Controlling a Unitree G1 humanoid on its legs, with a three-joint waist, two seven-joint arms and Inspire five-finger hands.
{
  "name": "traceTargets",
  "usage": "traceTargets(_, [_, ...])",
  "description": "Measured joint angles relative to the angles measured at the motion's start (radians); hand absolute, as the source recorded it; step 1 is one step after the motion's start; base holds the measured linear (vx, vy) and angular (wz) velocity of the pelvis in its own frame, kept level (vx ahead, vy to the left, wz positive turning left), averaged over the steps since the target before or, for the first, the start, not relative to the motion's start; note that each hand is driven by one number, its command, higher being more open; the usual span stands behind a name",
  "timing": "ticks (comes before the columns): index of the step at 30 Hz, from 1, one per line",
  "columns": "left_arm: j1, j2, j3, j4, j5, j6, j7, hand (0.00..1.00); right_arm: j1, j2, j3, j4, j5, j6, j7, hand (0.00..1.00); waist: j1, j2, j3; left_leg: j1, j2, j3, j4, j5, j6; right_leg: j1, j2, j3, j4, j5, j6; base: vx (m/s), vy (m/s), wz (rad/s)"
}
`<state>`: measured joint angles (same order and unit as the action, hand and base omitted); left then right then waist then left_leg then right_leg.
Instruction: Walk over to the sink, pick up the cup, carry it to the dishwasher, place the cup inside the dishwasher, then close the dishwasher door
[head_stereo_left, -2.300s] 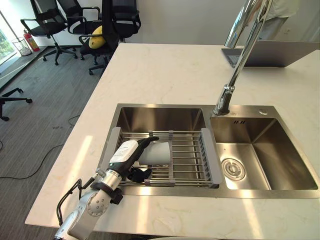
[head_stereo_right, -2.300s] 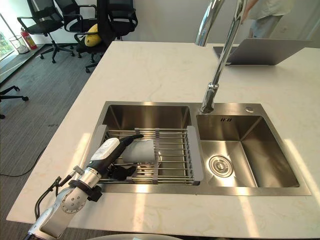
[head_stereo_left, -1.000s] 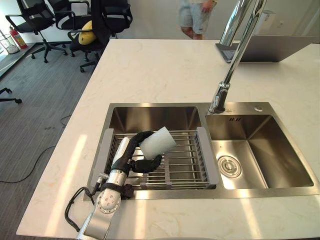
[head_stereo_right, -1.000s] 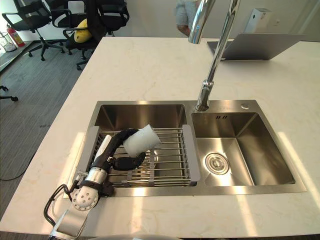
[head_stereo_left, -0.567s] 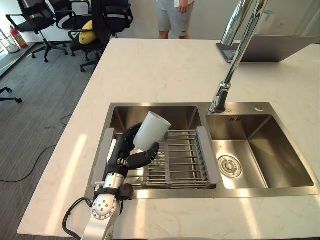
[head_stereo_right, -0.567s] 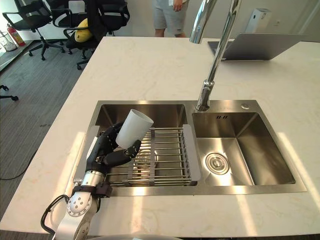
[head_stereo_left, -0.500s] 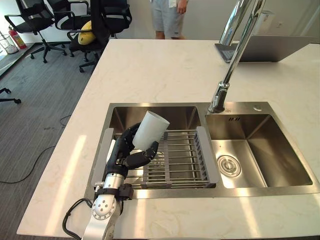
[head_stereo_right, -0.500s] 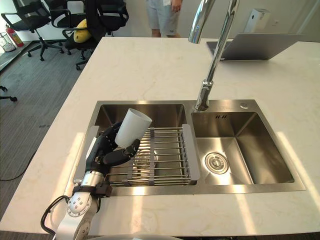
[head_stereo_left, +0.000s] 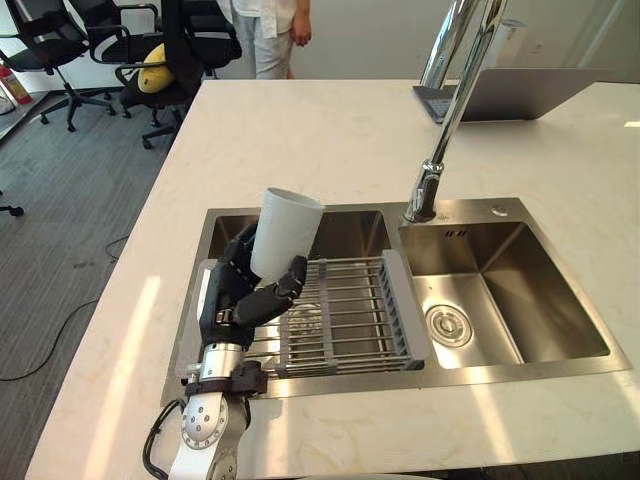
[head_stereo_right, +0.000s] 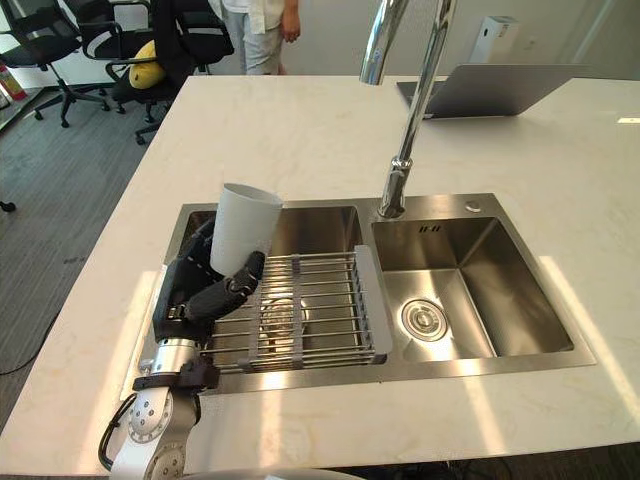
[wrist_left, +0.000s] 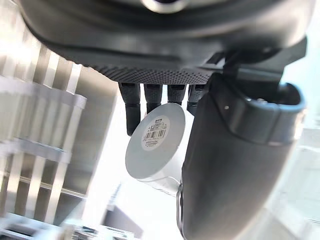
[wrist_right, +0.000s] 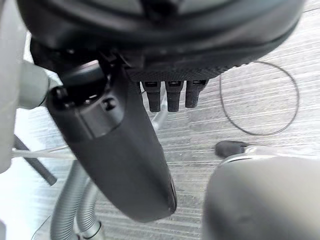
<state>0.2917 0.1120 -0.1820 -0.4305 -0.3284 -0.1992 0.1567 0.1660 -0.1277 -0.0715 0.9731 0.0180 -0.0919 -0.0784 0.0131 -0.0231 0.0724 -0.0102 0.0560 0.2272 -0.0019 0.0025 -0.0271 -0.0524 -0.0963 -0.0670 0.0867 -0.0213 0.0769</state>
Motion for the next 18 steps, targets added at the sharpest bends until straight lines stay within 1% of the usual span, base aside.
traceTargets(1, [-0.010, 0.000, -0.003, -0.004, -0.002, -0.006, 0.003, 0.30, -0.002, 0.001, 0.001, 0.000, 0.000, 0.000, -0.002, 0.90, 0.003, -0.004, 0.006, -0.003, 0.001, 0.006, 0.017, -0.009, 0.001, -0.007, -0.002, 0.006, 0.021, -0.006, 0.002, -0.05, 0.021, -0.21])
traceTargets(3, [-0.059, 0.000, -0.018, -0.007, -0.005, -0.017, 0.014, 0.30, -0.012, 0.003, 0.010, 0.000, -0.001, 0.000, -0.009, 0.90, -0.002, -0.021, 0.042, -0.012, 0.003, 0.004, 0.084, -0.050, 0.007, -0.027, -0.020, 0.006, 0.115, -0.040, 0.017, -0.11, 0.018, -0.02])
traceTargets(4, [-0.077, -0.005, -0.027, -0.008, -0.004, -0.020, 0.017, 0.30, -0.013, 0.002, 0.016, 0.000, -0.001, 0.000, -0.011, 0.90, -0.002, -0.023, 0.050, -0.022, 0.005, 0.003, 0.107, -0.067, 0.015, -0.037, -0.024, 0.004, 0.144, -0.041, 0.019, -0.16, 0.026, 0.06])
traceTargets(5, [-0.090, -0.007, -0.030, -0.022, -0.004, -0.020, 0.020, 0.30, -0.018, 0.005, 0.020, 0.000, -0.001, 0.000, -0.011, 0.90, -0.003, -0.028, 0.053, -0.030, 0.002, 0.001, 0.108, -0.063, 0.029, -0.038, -0.026, 0.004, 0.140, -0.033, 0.037, -0.13, 0.026, 0.06])
traceTargets(6, [-0.094, -0.009, -0.028, -0.033, -0.003, -0.021, 0.020, 0.30, -0.023, 0.004, 0.018, 0.002, -0.001, 0.001, -0.011, 0.90, -0.003, -0.026, 0.057, -0.035, 0.006, 0.002, 0.108, -0.054, 0.042, -0.054, -0.028, 0.003, 0.203, -0.066, 0.046, -0.08, 0.019, 0.22])
traceTargets(7, [-0.097, -0.011, -0.021, -0.045, -0.003, -0.026, 0.020, 0.30, -0.022, 0.003, 0.018, 0.003, 0.001, 0.002, -0.012, 0.90, -0.004, -0.027, 0.062, -0.036, 0.004, -0.010, 0.112, -0.045, 0.049, -0.078, -0.042, -0.011, 0.393, -0.145, 0.050, -0.04, 0.002, 0.29])
traceTargets(8, [-0.096, -0.011, -0.019, -0.048, -0.003, -0.028, 0.020, 0.30, -0.020, 0.003, 0.020, 0.003, 0.001, 0.002, -0.012, 0.90, -0.002, -0.029, 0.061, -0.039, 0.002, -0.020, 0.118, -0.041, 0.048, -0.070, -0.045, -0.021, 0.463, -0.165, 0.063, -0.04, -0.026, 0.47])
traceTargets(9, [-0.094, -0.012, -0.009, -0.062, -0.003, -0.029, 0.022, 0.30, -0.023, 0.003, 0.034, 0.003, 0.000, 0.001, -0.011, 0.90, 0.008, -0.042, 0.052, -0.065, -0.005, -0.035, 0.148, -0.032, 0.038, -0.051, -0.047, -0.021, 0.551, -0.190, 0.092, -0.03, -0.081, 0.34])
traceTargets(10, [-0.096, -0.016, 0.000, -0.085, -0.003, -0.036, 0.025, 0.30, -0.033, 0.003, 0.043, 0.004, 0.000, 0.000, -0.009, 0.90, 0.030, -0.056, 0.046, -0.113, -0.012, -0.037, 0.187, -0.032, 0.036, -0.068, -0.045, -0.009, 0.530, -0.205, 0.103, -0.07, -0.082, 0.23])
traceTargets(11, [-0.096, -0.018, -0.001, -0.094, -0.004, -0.039, 0.029, 0.30, -0.044, -0.001, 0.046, 0.004, 0.000, 0.000, -0.008, 0.90, 0.047, -0.050, 0.042, -0.142, -0.013, -0.037, 0.198, -0.029, 0.035, -0.086, -0.037, -0.009, 0.511, -0.204, 0.104, -0.08, -0.049, 0.01])
traceTargets(12, [-0.096, -0.029, -0.005, -0.114, -0.003, -0.040, 0.032, 0.30, -0.064, -0.011, 0.057, 0.002, 0.001, 0.000, -0.010, 0.90, 0.081, -0.041, 0.034, -0.179, -0.001, -0.038, 0.183, -0.009, 0.033, -0.086, -0.019, -0.008, 0.423, -0.211, 0.114, -0.14, -0.075, -0.12])
traceTargets(13, [-0.100, -0.042, -0.005, -0.128, -0.003, -0.056, 0.032, 0.30, -0.090, -0.018, 0.075, 0.005, 0.002, 0.000, -0.012, 0.90, 0.104, -0.034, 0.031, -0.206, 0.010, -0.028, 0.162, 0.022, 0.030, -0.053, 0.002, 0.013, 0.326, -0.240, 0.096, -0.13, -0.097, -0.11])
traceTargets(14, [-0.109, -0.041, -0.002, -0.128, -0.003, -0.064, 0.033, 0.30, -0.109, -0.018, 0.084, 0.006, 0.002, 0.000, -0.012, 0.90, 0.108, -0.044, 0.036, -0.222, 0.003, -0.026, 0.163, 0.032, 0.032, -0.053, 0.000, 0.024, 0.305, -0.254, 0.067, -0.19, -0.144, -0.01])
traceTargets(15, [-0.120, -0.045, 0.006, -0.118, -0.005, -0.064, 0.041, 0.30, -0.143, -0.021, 0.086, 0.013, 0.007, -0.003, -0.012, 0.90, 0.109, -0.043, 0.046, -0.247, -0.001, -0.033, 0.170, 0.047, 0.031, -0.033, 0.006, 0.029, 0.229, -0.252, -0.007, -0.16, -0.086, 0.17])
traceTargets(16, [-0.121, -0.059, -0.002, -0.102, -0.006, -0.060, 0.041, 0.30, -0.164, -0.032, 0.085, 0.019, 0.018, -0.008, -0.017, 0.90, 0.108, -0.005, 0.070, -0.244, 0.018, -0.053, 0.185, 0.051, 0.029, 0.004, 0.030, 0.017, 0.180, -0.215, -0.013, -0.22, -0.070, 0.25])
traceTargets(18, [-0.122, -0.066, -0.045, -0.072, -0.006, -0.060, 0.039, 0.30, -0.164, -0.033, 0.082, 0.019, 0.030, -0.015, -0.026, 0.90, 0.104, 0.041, 0.097, -0.230, 0.046, -0.091, 0.215, 0.056, 0.019, 0.088, 0.069, -0.017, 0.106, -0.165, -0.030, -0.26, -0.067, 0.37])
